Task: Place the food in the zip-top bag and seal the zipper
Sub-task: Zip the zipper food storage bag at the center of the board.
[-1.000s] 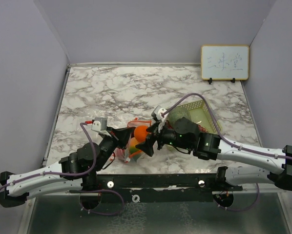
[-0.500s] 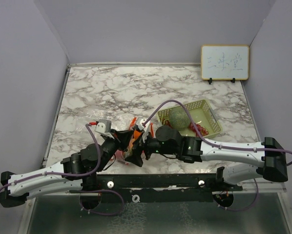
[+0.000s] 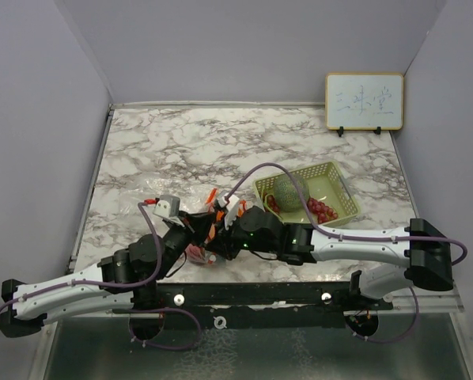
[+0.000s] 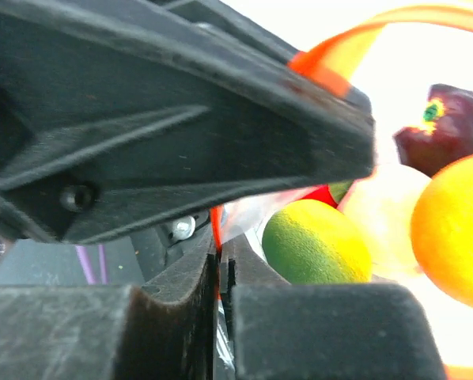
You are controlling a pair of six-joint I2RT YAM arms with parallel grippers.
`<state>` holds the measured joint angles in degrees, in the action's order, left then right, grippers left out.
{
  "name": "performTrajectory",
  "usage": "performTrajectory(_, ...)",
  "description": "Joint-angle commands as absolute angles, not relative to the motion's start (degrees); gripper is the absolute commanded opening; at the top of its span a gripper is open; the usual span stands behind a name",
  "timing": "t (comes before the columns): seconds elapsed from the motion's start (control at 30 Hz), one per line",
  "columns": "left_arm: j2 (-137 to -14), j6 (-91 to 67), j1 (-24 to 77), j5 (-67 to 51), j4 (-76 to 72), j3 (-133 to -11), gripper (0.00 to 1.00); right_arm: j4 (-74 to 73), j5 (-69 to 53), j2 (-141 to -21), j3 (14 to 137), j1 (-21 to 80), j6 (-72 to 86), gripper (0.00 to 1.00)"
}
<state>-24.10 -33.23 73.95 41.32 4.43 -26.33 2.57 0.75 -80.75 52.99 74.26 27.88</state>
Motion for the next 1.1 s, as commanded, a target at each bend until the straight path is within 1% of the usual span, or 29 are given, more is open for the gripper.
performTrajectory(0.0,-21.6,-30.3,74.1,42.3,3.7,-27.2,0.02,0.4,10.0,-78.5,53.5,74.4,32.8,0.03)
performTrajectory(0.03,-21.1,-29.8,74.1,43.0,4.6,-27.7,0.15,0.0,11.7,-77.9,53.4,74.4,33.5,0.03)
performTrajectory(0.07,-20.3,-29.3,74.1,44.1,6.1,-28.8,0.26,-0.3,13.4,-77.1,53.5,74.4,34.2,0.03)
performTrajectory(0.13,-18.2,-27.4,74.1,45.0,8.4,-29.9,0.42,-0.4,16.5,-75.2,53.6,74.4,35.7,0.02)
performTrajectory(0.23,-13.3,-23.2,74.1,43.5,9.2,-30.3,0.85,-0.8,21.9,-72.4,54.4,74.4,37.9,0.02)
performTrajectory(0.27,-11.6,-21.9,74.1,42.6,8.9,-30.2,0.97,-1.3,23.7,-71.5,54.9,74.4,38.9,0.02)
performTrajectory(0.3,-10.0,-20.5,74.1,41.4,8.4,-30.1,0.99,-1.8,25.4,-70.8,55.4,74.4,39.9,0.02)
performTrajectory(0.37,-7.7,-16.1,74.1,38.3,6.9,-29.8,0.99,-2.4,27.8,-69.8,56.7,74.4,40.7,0.02)
performTrajectory(0.47,-8.3,-9.8,74.0,35.1,6.0,-29.7,0.99,-4.5,32.0,-71.0,60.3,74.4,40.2,0.02)
performTrajectory(0.57,-13.2,-4.2,74.1,31.8,6.5,-30.7,0.99,-6.6,32.9,-72.8,64.2,74.4,38.5,0.02)
performTrajectory(0.7,-24.6,1.9,74.1,27.5,9.7,-34.9,0.89,-8.3,33.0,-73.0,66.9,74.3,36.6,0.02)
performTrajectory(0.77,-29.6,3.8,74.1,27.8,11.6,-36.8,0.84,-9.7,33.6,-72.7,68.1,74.2,35.9,0.02)
performTrajectory(0.83,-32.6,5.5,74.1,28.7,11.1,-36.8,0.83,-10.2,33.6,-72.2,68.6,74.1,35.0,0.02)
performTrajectory(1.07,-32.5,7.1,74.1,31.4,2.7,-32.5,0.83,-11.9,32.2,-69.3,67.8,74.0,33.9,0.02)
